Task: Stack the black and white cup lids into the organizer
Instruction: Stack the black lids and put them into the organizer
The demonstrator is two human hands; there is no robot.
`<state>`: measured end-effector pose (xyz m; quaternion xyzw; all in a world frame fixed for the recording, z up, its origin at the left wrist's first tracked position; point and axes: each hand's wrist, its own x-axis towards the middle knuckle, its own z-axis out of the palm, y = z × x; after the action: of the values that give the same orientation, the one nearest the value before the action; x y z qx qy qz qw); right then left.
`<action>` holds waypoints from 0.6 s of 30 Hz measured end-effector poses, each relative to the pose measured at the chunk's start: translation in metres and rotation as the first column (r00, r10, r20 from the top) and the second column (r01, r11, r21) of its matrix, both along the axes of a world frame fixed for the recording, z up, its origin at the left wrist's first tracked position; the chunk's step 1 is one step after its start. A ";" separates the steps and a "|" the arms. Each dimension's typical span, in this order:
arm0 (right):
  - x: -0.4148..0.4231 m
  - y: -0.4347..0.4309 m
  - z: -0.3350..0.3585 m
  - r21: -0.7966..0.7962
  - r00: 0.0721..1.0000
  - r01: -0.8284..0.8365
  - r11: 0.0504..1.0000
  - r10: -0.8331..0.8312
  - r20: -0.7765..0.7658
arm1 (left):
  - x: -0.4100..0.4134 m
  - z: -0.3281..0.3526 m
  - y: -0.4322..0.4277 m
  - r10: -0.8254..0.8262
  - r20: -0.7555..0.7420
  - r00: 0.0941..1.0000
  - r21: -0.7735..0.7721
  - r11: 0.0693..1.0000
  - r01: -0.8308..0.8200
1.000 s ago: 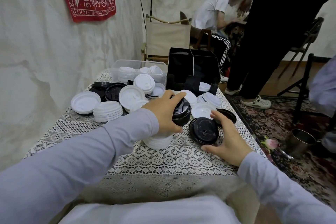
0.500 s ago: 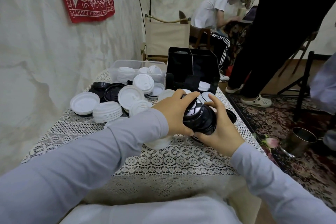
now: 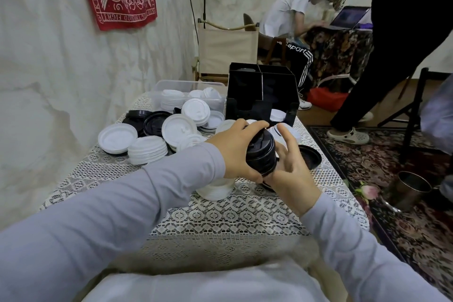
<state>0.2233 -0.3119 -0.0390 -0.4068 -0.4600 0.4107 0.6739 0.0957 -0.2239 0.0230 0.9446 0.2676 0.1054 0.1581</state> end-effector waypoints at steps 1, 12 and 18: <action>-0.001 0.001 0.001 0.002 0.996 -0.012 1.000 0.012 -0.084 | 0.000 0.000 0.000 0.001 -0.001 1.000 0.000 1.000 -0.001; -0.005 0.000 0.006 -0.005 0.834 -0.072 0.997 0.057 -0.549 | 0.001 0.000 -0.003 -0.009 -0.076 0.997 0.105 0.994 0.017; 0.006 0.001 0.013 -0.247 0.989 0.125 0.961 -0.141 -0.046 | -0.001 -0.009 0.000 0.018 -0.056 0.998 0.108 0.994 -0.011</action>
<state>0.2293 -0.3107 -0.0256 -0.5033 -0.3561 0.4306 0.6592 0.0945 -0.2242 0.0140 0.9524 0.2727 0.0940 0.0985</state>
